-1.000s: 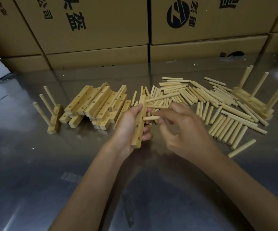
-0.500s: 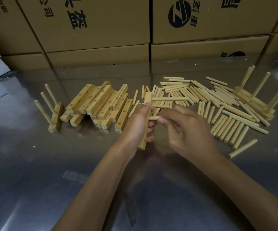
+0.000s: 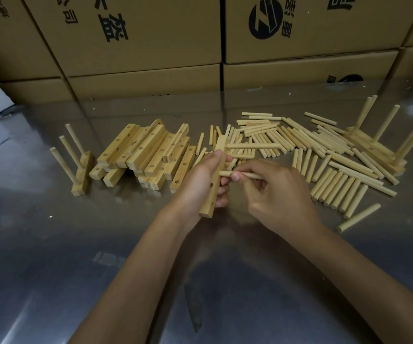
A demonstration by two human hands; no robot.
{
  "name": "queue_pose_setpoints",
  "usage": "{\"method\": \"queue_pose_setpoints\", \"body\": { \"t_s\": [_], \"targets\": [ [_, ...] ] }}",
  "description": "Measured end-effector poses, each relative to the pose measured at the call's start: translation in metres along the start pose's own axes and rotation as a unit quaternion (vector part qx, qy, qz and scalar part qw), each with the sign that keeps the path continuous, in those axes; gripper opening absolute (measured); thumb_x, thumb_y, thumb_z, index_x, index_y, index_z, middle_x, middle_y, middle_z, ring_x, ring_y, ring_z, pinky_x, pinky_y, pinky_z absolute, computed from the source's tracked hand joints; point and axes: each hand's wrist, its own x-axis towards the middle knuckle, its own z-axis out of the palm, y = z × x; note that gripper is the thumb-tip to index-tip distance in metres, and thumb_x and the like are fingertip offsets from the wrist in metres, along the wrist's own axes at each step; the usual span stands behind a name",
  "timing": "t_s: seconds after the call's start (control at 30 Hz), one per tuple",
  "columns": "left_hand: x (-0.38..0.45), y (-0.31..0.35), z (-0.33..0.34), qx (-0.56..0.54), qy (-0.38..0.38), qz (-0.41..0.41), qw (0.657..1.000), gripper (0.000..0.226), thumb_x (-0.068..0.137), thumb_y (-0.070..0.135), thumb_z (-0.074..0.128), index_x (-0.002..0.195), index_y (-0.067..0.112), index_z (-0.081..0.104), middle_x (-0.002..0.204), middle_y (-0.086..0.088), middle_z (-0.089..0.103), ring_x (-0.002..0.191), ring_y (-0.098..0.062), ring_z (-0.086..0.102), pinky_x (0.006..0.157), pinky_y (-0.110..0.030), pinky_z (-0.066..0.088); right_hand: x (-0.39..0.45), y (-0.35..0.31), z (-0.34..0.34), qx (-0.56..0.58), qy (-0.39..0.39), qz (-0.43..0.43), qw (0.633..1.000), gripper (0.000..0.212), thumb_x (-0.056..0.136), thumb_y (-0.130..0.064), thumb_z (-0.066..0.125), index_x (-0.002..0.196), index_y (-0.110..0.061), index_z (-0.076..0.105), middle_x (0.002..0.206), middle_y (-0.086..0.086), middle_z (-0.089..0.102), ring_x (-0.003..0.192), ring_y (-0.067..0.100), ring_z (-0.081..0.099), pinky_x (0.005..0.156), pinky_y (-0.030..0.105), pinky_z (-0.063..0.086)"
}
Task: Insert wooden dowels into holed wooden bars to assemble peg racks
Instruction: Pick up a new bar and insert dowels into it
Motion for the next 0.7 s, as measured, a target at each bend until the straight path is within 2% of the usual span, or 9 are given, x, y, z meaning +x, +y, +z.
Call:
{"method": "queue_pose_setpoints", "body": {
  "t_s": [0.13, 0.23, 0.33, 0.4, 0.47, 0.5, 0.57, 0.63, 0.7],
  "targets": [
    [0.007, 0.000, -0.018, -0.041, 0.065, -0.007, 0.997, 0.034, 0.107, 0.037, 0.038, 0.106, 0.012, 0.060, 0.063, 0.001, 0.045, 0.049, -0.011, 0.039, 0.040, -0.022, 0.032, 0.001, 0.001, 0.003, -0.029, -0.019, -0.006, 0.999, 0.049, 0.089, -0.029, 0.065, 0.133, -0.032, 0.044, 0.111, -0.021, 0.050, 0.097, -0.004, 0.046, 0.071, 0.010, 0.033],
    [0.013, 0.000, -0.028, -0.096, 0.121, -0.007, 0.988, 0.032, 0.107, 0.037, 0.037, 0.100, 0.013, 0.058, 0.061, 0.002, 0.045, 0.046, -0.010, 0.038, 0.037, -0.022, 0.032, 0.007, 0.020, -0.007, -0.129, 0.003, 0.034, 0.991, 0.051, 0.087, -0.024, 0.064, 0.134, -0.020, 0.045, 0.119, -0.004, 0.056, 0.111, 0.015, 0.050, 0.086, 0.030, 0.044],
    [0.015, 0.001, -0.032, -0.153, 0.147, -0.024, 0.977, 0.033, 0.106, 0.035, 0.037, 0.089, 0.015, 0.057, 0.058, 0.002, 0.045, 0.044, -0.011, 0.037, 0.035, -0.022, 0.032, 0.013, 0.048, -0.020, -0.268, -0.077, 0.128, 0.952, 0.048, 0.091, -0.028, 0.056, 0.135, -0.011, 0.047, 0.138, 0.008, 0.050, 0.134, 0.027, 0.036, 0.107, 0.047, 0.033],
    [0.015, 0.000, -0.031, -0.153, 0.148, -0.031, 0.977, 0.033, 0.105, 0.035, 0.037, 0.089, 0.014, 0.057, 0.058, 0.002, 0.046, 0.043, -0.012, 0.038, 0.035, -0.021, 0.032, 0.013, 0.057, -0.022, -0.285, -0.147, 0.172, 0.931, 0.043, 0.097, -0.033, 0.048, 0.131, -0.008, 0.053, 0.148, 0.010, 0.044, 0.146, 0.025, 0.021, 0.113, 0.046, 0.022],
    [0.015, 0.000, -0.029, -0.147, 0.148, -0.037, 0.977, 0.032, 0.105, 0.035, 0.037, 0.092, 0.014, 0.057, 0.058, 0.001, 0.047, 0.043, -0.012, 0.038, 0.036, -0.021, 0.032, 0.012, 0.056, -0.018, -0.299, -0.174, 0.158, 0.925, 0.039, 0.098, -0.034, 0.044, 0.122, -0.009, 0.062, 0.148, 0.013, 0.046, 0.147, 0.025, 0.021, 0.116, 0.044, 0.017],
    [0.015, 0.001, -0.029, -0.146, 0.149, -0.040, 0.977, 0.031, 0.105, 0.035, 0.038, 0.092, 0.014, 0.057, 0.057, 0.001, 0.046, 0.043, -0.012, 0.038, 0.036, -0.020, 0.032, 0.011, 0.053, -0.015, -0.302, -0.171, 0.140, 0.927, 0.034, 0.097, -0.033, 0.045, 0.112, -0.011, 0.066, 0.141, 0.014, 0.052, 0.143, 0.026, 0.029, 0.115, 0.043, 0.019],
    [0.015, 0.002, -0.030, -0.149, 0.148, -0.041, 0.977, 0.032, 0.105, 0.035, 0.038, 0.091, 0.014, 0.058, 0.057, 0.002, 0.047, 0.043, -0.012, 0.038, 0.036, -0.021, 0.032, 0.010, 0.044, -0.011, -0.288, -0.159, 0.111, 0.938, 0.025, 0.094, -0.032, 0.049, 0.092, -0.016, 0.068, 0.113, 0.008, 0.065, 0.121, 0.025, 0.050, 0.108, 0.040, 0.027],
    [0.014, 0.002, -0.031, -0.153, 0.148, -0.040, 0.976, 0.032, 0.105, 0.035, 0.038, 0.090, 0.015, 0.058, 0.058, 0.002, 0.047, 0.044, -0.012, 0.038, 0.036, -0.021, 0.032, 0.008, 0.035, -0.007, -0.263, -0.149, 0.101, 0.948, 0.018, 0.091, -0.030, 0.053, 0.089, -0.018, 0.065, 0.094, 0.003, 0.064, 0.103, 0.023, 0.055, 0.099, 0.037, 0.034],
    [0.014, 0.003, -0.032, -0.153, 0.151, -0.040, 0.976, 0.031, 0.105, 0.035, 0.038, 0.092, 0.015, 0.058, 0.058, 0.002, 0.047, 0.044, -0.012, 0.038, 0.037, -0.020, 0.032, 0.007, 0.031, -0.004, -0.231, -0.128, 0.109, 0.958, 0.012, 0.089, -0.028, 0.058, 0.092, -0.017, 0.062, 0.092, 0.003, 0.062, 0.100, 0.022, 0.053, 0.092, 0.036, 0.037]
  ]
}}
